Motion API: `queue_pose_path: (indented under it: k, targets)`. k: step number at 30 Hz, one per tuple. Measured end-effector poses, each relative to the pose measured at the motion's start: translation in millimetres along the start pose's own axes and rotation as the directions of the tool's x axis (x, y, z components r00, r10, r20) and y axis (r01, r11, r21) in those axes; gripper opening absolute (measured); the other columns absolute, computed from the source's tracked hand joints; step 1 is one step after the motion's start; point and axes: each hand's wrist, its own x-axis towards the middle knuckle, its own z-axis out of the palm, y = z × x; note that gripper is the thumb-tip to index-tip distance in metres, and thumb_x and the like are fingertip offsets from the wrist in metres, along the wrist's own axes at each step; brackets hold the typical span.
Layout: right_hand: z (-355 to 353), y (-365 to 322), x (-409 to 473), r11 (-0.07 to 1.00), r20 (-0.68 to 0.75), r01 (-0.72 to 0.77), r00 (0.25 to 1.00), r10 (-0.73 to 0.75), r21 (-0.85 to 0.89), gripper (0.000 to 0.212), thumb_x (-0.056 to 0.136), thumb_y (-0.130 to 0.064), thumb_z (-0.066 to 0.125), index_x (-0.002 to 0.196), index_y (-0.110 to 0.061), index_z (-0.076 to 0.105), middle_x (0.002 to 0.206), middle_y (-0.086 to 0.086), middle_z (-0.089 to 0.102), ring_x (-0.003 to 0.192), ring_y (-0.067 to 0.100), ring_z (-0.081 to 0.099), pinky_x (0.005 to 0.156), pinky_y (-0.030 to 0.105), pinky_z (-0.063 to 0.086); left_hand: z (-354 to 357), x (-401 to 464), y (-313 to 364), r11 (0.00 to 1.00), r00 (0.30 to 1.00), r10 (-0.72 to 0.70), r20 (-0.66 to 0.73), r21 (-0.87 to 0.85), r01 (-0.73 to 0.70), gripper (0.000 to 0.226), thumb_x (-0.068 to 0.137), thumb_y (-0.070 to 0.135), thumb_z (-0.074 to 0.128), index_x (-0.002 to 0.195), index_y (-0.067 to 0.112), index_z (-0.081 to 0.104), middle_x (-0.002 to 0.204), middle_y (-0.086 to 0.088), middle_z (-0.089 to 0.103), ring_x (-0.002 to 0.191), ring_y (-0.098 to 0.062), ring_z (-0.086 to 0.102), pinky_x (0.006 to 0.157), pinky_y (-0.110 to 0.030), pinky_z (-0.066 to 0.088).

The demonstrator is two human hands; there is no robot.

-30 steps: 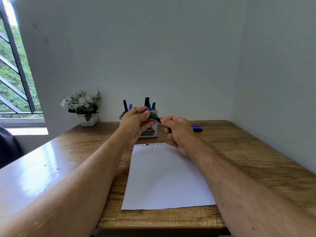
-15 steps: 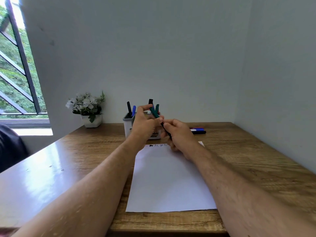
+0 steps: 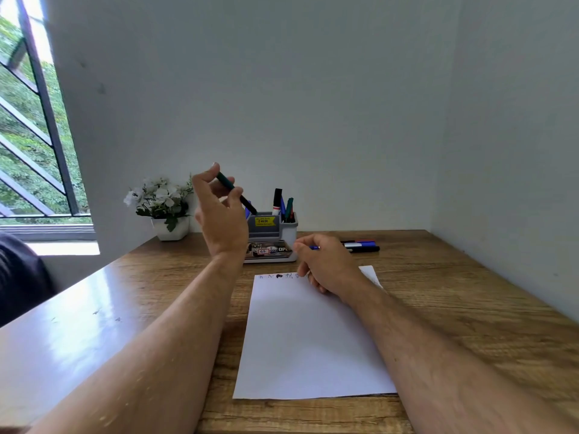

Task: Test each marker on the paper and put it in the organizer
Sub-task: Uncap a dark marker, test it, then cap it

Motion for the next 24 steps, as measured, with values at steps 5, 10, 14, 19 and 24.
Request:
queue_pose_path:
  k: [5, 10, 14, 19, 24]
  targets:
    - [0, -1, -3, 0.998, 0.037, 0.008, 0.999, -0.005, -0.062, 0.019, 0.101, -0.033, 0.055, 0.104, -0.018, 0.067, 0.069, 0.003, 0.067, 0.043, 0.008, 0.048, 0.036, 0.019, 0.037, 0, 7, -9, 0.982, 0.991, 0.122, 0.059, 0.141, -0.129, 0.054, 0.093, 0.002, 0.06, 0.128, 0.038, 0.043, 0.116, -0.006, 0.064, 0.1, -0.012, 0.064, 0.069, -0.011, 0.051]
    - [1, 0, -3, 0.999, 0.053, -0.012, 0.999, 0.014, -0.047, 0.019, 0.099, -0.032, 0.059, 0.095, -0.016, 0.069, 0.064, 0.001, 0.066, 0.04, 0.008, 0.046, 0.037, 0.019, 0.037, -3, 12, -16, 0.966, 0.986, 0.111, 0.123, 0.219, -0.136, 0.058, 0.092, 0.002, 0.061, 0.129, 0.042, 0.042, 0.116, -0.009, 0.062, 0.098, -0.015, 0.063, 0.071, -0.014, 0.049]
    - [1, 0, -4, 0.997, 0.057, -0.018, 0.998, 0.022, -0.07, 0.021, 0.099, -0.033, 0.059, 0.095, -0.015, 0.069, 0.064, 0.001, 0.065, 0.039, 0.007, 0.046, 0.036, 0.018, 0.036, -5, 15, -23, 0.954, 0.986, 0.002, 0.167, 0.294, -0.051, 0.061, 0.091, 0.002, 0.062, 0.139, 0.037, 0.047, 0.12, -0.008, 0.063, 0.1, -0.016, 0.064, 0.079, -0.027, 0.057]
    - [2, -1, -3, 0.993, 0.06, -0.01, 0.998, 0.017, -0.117, 0.021, 0.098, -0.035, 0.06, 0.096, -0.017, 0.07, 0.066, -0.001, 0.067, 0.042, 0.007, 0.049, 0.037, 0.017, 0.036, -7, 15, -33, 0.888, 0.956, -0.111, 0.272, 0.459, -0.028, 0.069, 0.092, 0.004, 0.064, 0.148, 0.035, 0.038, 0.126, -0.01, 0.065, 0.101, -0.019, 0.066, 0.091, -0.033, 0.053]
    - [2, -2, -3, 0.992, 0.059, -0.017, 0.998, 0.025, -0.125, 0.02, 0.098, -0.034, 0.061, 0.095, -0.018, 0.07, 0.066, -0.001, 0.067, 0.042, 0.008, 0.049, 0.037, 0.018, 0.037, -5, 11, -30, 0.825, 0.93, -0.199, 0.307, 0.565, -0.01, 0.076, 0.09, 0.009, 0.068, 0.152, 0.029, 0.029, 0.123, -0.016, 0.065, 0.102, -0.023, 0.065, 0.09, -0.045, 0.055]
